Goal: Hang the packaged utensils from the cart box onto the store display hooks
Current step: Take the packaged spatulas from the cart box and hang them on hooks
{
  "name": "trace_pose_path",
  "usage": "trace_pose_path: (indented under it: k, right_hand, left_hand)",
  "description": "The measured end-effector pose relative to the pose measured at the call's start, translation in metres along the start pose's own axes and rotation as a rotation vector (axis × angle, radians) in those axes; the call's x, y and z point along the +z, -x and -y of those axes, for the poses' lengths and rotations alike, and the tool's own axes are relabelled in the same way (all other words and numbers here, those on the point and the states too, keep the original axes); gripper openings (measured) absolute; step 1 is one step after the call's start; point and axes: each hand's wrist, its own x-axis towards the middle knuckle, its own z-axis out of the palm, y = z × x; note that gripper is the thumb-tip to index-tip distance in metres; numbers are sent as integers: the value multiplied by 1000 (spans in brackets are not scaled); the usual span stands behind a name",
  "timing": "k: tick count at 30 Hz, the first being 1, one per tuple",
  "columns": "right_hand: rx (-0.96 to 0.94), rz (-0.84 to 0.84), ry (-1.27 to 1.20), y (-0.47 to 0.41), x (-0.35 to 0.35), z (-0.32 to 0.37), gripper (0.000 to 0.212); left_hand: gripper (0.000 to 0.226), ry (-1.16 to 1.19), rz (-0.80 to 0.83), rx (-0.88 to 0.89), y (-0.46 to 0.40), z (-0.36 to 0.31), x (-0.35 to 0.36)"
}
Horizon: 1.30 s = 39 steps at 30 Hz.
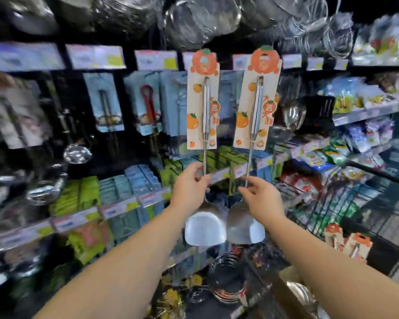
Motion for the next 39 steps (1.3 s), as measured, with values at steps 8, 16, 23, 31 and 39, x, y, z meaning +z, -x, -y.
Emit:
trace_pose_path:
  k: [8, 16, 23, 31, 39]
  right_hand:
    - [-301, 128, -110, 153, 113, 236, 45]
    - [-547, 321, -158, 272, 190, 430, 54]
    - [-660, 349, -257, 303, 226, 547, 57]
    - [-719, 246, -383, 249, 243, 657, 60]
    - [-776, 145, -351, 186, 246, 749, 66]
  left_hand:
    - [20, -79, -355, 28, 158, -6, -309]
    - [28, -219, -622, -33, 285, -28, -541]
    - [19, -217, -772, -44, 301, -42, -641]
    - [19, -260, -802, 76, 234, -60, -714]
    - [16, -282, -835, 197, 180, -81, -770]
